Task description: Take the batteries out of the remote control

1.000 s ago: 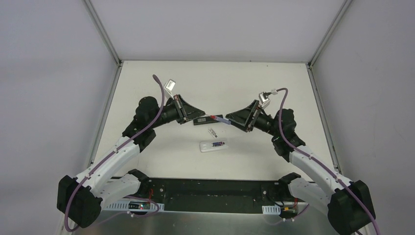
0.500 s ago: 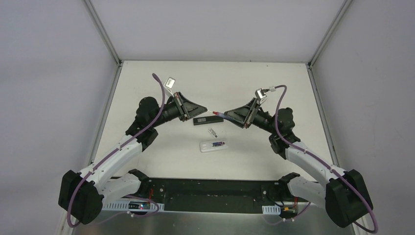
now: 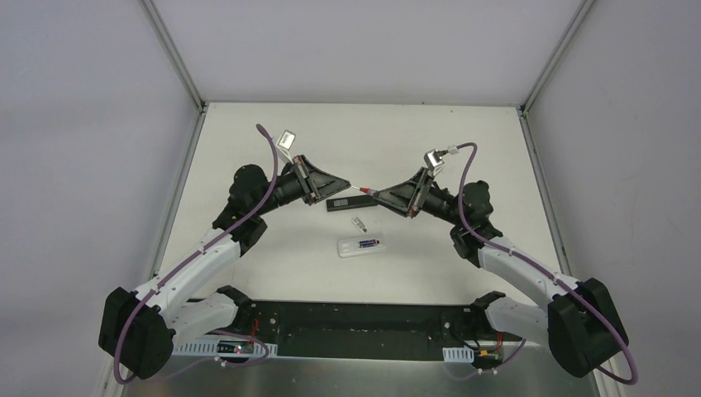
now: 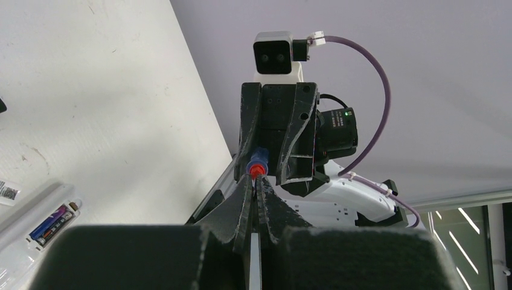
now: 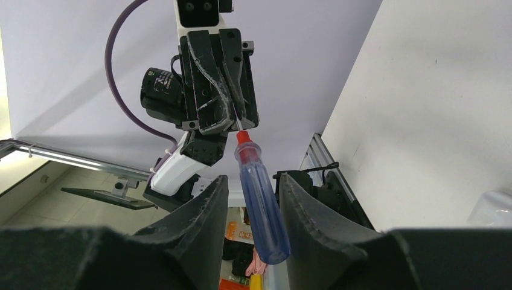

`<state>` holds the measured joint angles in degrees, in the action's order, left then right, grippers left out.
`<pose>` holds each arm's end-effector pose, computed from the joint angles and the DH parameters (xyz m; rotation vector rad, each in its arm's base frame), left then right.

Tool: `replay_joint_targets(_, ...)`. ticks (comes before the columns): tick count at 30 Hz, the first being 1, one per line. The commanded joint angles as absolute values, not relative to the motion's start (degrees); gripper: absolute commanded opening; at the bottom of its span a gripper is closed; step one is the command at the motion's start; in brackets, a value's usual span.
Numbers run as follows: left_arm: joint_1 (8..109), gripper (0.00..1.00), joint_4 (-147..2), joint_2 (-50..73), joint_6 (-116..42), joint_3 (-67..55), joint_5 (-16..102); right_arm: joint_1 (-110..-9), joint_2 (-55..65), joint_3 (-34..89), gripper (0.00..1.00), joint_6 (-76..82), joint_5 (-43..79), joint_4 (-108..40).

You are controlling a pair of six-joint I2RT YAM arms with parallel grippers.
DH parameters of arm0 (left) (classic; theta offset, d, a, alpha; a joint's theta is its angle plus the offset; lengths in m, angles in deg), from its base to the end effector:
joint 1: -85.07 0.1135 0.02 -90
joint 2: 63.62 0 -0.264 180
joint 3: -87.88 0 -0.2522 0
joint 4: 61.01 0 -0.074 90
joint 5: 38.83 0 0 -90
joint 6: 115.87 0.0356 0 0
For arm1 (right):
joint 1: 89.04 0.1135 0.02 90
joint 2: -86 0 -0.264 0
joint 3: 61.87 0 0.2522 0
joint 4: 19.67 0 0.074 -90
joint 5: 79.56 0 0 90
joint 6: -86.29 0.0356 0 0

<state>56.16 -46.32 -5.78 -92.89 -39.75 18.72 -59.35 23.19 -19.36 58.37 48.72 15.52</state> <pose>0.1949 -0.1295 0.3296 -0.0051 1.6990 -1.7167 0.1927 0.1353 0.2870 -0.2275 1.5988 1.7300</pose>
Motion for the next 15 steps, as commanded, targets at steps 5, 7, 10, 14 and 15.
replay_joint_targets(5, 55.87, 0.0, -43.21, -6.77, -93.18, -40.09, 18.12, -59.02, 23.68, -16.73, 0.45, 56.92, 47.42, 20.14)
replay_joint_targets(7, 55.89, 0.0, -43.21, -6.99, -93.27, -40.12, 18.12, -59.0, 23.74, -16.78, 0.46, 56.28, 47.01, 19.65)
replay_joint_targets(10, 55.89, 0.0, -43.13, -7.12, -93.5, -40.2, 18.38, -58.98, 23.81, -16.61, 0.47, 55.44, 46.48, 19.22)
replay_joint_targets(14, 55.84, 0.0, -42.53, -7.02, -94.5, -40.86, 19.36, -58.83, 23.62, -16.43, 0.44, 54.98, 46.5, 19.06)
replay_joint_targets(15, 55.83, 0.0, -41.68, -6.83, -95.05, -41.1, 19.31, -58.69, 23.6, -16.39, 0.41, 54.79, 46.57, 19.04)
